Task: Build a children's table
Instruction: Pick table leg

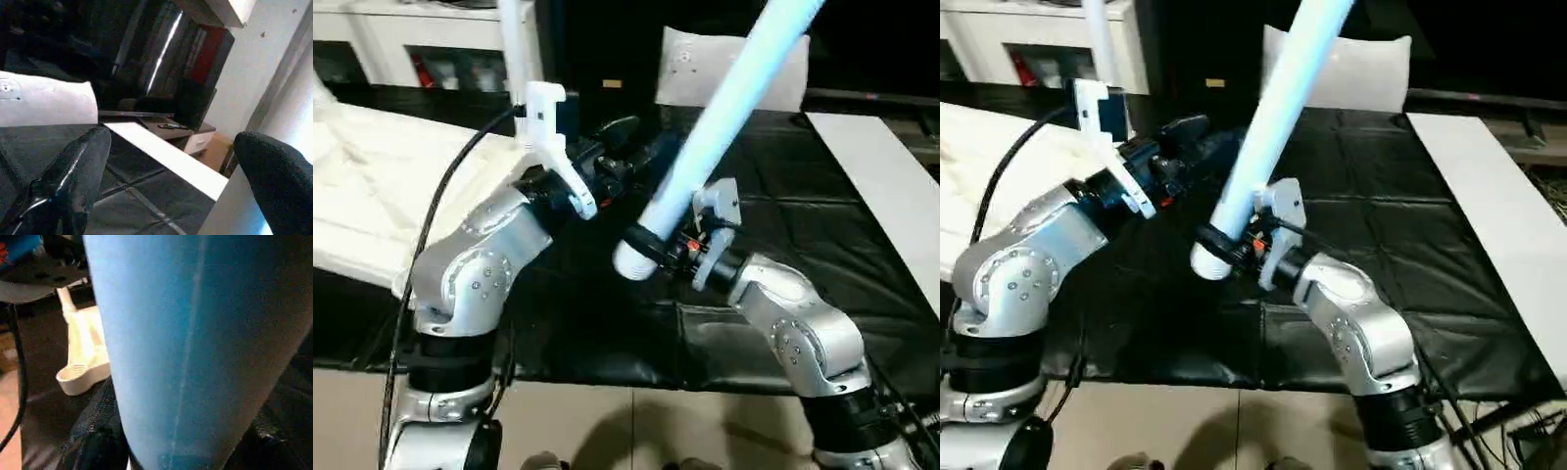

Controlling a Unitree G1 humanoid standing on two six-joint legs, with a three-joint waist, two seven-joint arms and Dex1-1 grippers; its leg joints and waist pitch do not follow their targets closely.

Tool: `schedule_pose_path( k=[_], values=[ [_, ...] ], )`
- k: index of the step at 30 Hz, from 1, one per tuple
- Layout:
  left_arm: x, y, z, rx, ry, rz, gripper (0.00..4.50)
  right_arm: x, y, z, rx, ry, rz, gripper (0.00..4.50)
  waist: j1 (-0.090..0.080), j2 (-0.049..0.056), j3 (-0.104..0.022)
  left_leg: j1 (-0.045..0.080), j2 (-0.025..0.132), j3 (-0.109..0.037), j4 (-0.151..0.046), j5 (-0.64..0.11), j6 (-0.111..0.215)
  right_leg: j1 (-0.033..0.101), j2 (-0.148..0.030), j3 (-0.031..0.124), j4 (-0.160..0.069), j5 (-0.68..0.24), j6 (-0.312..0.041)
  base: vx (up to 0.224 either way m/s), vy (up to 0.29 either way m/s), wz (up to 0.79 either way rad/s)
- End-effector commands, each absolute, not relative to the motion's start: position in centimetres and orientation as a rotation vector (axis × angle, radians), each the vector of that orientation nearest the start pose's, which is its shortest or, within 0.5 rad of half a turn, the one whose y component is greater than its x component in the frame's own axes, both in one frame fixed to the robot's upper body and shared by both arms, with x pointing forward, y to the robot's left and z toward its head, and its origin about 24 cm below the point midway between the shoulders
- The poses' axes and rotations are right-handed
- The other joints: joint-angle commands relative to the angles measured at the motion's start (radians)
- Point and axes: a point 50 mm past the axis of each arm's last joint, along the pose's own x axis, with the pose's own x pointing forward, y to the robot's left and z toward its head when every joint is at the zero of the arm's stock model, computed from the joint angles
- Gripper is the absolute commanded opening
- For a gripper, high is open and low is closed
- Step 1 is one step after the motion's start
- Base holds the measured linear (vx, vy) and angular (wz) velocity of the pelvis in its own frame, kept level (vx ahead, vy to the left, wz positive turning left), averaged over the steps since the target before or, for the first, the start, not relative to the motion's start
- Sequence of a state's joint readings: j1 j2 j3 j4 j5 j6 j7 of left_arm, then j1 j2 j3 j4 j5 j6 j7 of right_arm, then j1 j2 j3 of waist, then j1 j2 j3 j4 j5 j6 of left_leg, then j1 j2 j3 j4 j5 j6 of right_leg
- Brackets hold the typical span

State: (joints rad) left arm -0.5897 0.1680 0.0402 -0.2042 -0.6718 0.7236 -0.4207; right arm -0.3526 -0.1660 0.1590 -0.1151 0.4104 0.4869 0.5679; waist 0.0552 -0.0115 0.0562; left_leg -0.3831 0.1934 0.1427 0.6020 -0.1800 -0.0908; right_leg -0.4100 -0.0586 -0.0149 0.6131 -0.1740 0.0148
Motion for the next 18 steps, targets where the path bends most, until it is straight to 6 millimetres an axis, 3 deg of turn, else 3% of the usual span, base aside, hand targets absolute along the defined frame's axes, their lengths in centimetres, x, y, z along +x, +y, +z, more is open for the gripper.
schedule_pose_path(
  k=[1, 4, 6, 7, 8, 9, 10, 11, 12, 15, 16, 17, 18],
  values=[
    [28.9, 7.3, 20.2, -0.274, -0.076, -1.045, 4.5, 28.3, -7.5, 12.0, 0.12, 0.024, 0.948, 1.89, 0.001, -0.004, -0.069, 0.005, 0.009, 0.015, -0.07, -0.147, -0.028, 0.054, -0.042, 0.022, -0.064, -0.187, -0.139, 0.0, 0.0, 0.0],
    [28.8, 7.4, 20.4, -0.267, -0.096, -1.038, 4.5, 28.4, -7.8, 11.8, 0.12, 0.027, 0.926, 1.89, 0.0, -0.002, -0.068, 0.007, 0.009, 0.016, -0.068, -0.146, -0.021, 0.053, -0.04, 0.022, -0.062, -0.171, -0.151, 0.0, 0.0, 0.0],
    [29.2, 8.0, 20.4, -0.274, -0.108, -0.985, 4.5, 28.6, -8.1, 11.7, 0.128, 0.028, 0.889, 1.89, -0.001, -0.009, -0.068, 0.008, 0.009, 0.017, -0.068, -0.152, -0.019, 0.052, -0.04, 0.022, -0.064, -0.184, -0.152, 0.0, 0.0, 0.0],
    [29.2, 8.0, 20.4, -0.275, -0.108, -0.98, 4.5, 28.6, -8.1, 11.7, 0.129, 0.028, 0.886, 1.89, 0.0, -0.006, -0.067, 0.008, 0.009, 0.017, -0.069, -0.15, -0.02, 0.052, -0.04, 0.022, -0.063, -0.185, -0.152, 0.0, 0.0, 0.0],
    [29.8, 9.1, 20.2, -0.269, -0.121, -0.901, 4.5, 28.9, -8.4, 11.6, 0.143, 0.031, 0.84, 1.89, 0.001, 0.004, -0.067, 0.009, 0.009, 0.015, -0.069, -0.155, -0.024, 0.05, -0.04, 0.022, -0.063, -0.194, -0.149, 0.0, 0.0, 0.0],
    [30.1, 9.8, 19.9, -0.267, -0.124, -0.847, 4.5, 29.0, -8.6, 11.6, 0.149, 0.03, 0.808, 1.89, -0.002, -0.002, -0.067, 0.008, 0.008, 0.017, -0.069, -0.164, -0.027, 0.051, -0.04, 0.022, -0.066, -0.202, -0.145, 0.0, 0.0, 0.0],
    [30.3, 10.5, 19.7, -0.267, -0.123, -0.796, 4.5, 29.0, -8.9, 11.5, 0.155, 0.03, 0.776, 1.89, 0.0, 0.007, -0.068, 0.009, 0.01, 0.014, -0.07, -0.164, -0.031, 0.05, -0.04, 0.023, -0.064, -0.199, -0.144, 0.0, 0.0, 0.0],
    [30.5, 11.7, 18.9, -0.228, -0.115, -0.71, 4.5, 29.1, -9.3, 11.3, 0.165, 0.036, 0.716, 1.89, -0.003, 0.003, -0.067, 0.008, 0.009, 0.015, -0.071, -0.169, -0.035, 0.051, -0.039, 0.022, -0.065, -0.2, -0.137, 0.0, 0.0, 0.0],
    [30.5, 12.3, 18.4, -0.197, -0.11, -0.666, 4.5, 29.1, -9.5, 11.1, 0.171, 0.04, 0.684, 1.89, -0.003, 0.009, -0.068, 0.008, 0.009, 0.013, -0.072, -0.169, -0.037, 0.05, -0.039, 0.023, -0.066, -0.196, -0.128, 0.0, 0.0, 0.0],
    [30.2, 14.0, 16.9, -0.133, -0.069, -0.562, 4.5, 28.9, -10.1, 10.6, 0.184, 0.067, 0.596, 1.89, -0.008, 0.011, -0.07, 0.009, 0.008, 0.012, -0.073, -0.162, -0.048, 0.051, -0.035, 0.021, -0.063, -0.164, -0.12, 0.0, 0.0, 0.0],
    [29.9, 15.0, 15.6, -0.077, -0.025, -0.492, 4.5, 28.7, -10.5, 10.1, 0.172, 0.087, 0.536, 1.89, -0.009, 0.022, -0.071, 0.011, 0.009, 0.01, -0.072, -0.174, -0.054, 0.048, -0.035, 0.021, -0.063, -0.158, -0.123, 0.0, 0.0, 0.0],
    [29.6, 15.5, 14.8, -0.047, -0.001, -0.457, 4.5, 28.6, -10.7, 9.9, 0.18, 0.1, 0.508, 1.89, -0.013, 0.016, -0.07, 0.01, 0.009, 0.011, -0.074, -0.179, -0.054, 0.05, -0.033, 0.021, -0.063, -0.155, -0.122, 0.0, 0.0, 0.0],
    [29.0, 16.3, 14.0, -0.005, -0.001, -0.41, 4.5, 28.4, -11.1, 9.3, 0.195, 0.145, 0.452, 1.89, -0.015, 0.016, -0.07, 0.01, 0.008, 0.011, -0.074, -0.188, -0.055, 0.048, -0.033, 0.021, -0.063, -0.164, -0.121, 0.0, 0.0, 0.0]
  ],
)
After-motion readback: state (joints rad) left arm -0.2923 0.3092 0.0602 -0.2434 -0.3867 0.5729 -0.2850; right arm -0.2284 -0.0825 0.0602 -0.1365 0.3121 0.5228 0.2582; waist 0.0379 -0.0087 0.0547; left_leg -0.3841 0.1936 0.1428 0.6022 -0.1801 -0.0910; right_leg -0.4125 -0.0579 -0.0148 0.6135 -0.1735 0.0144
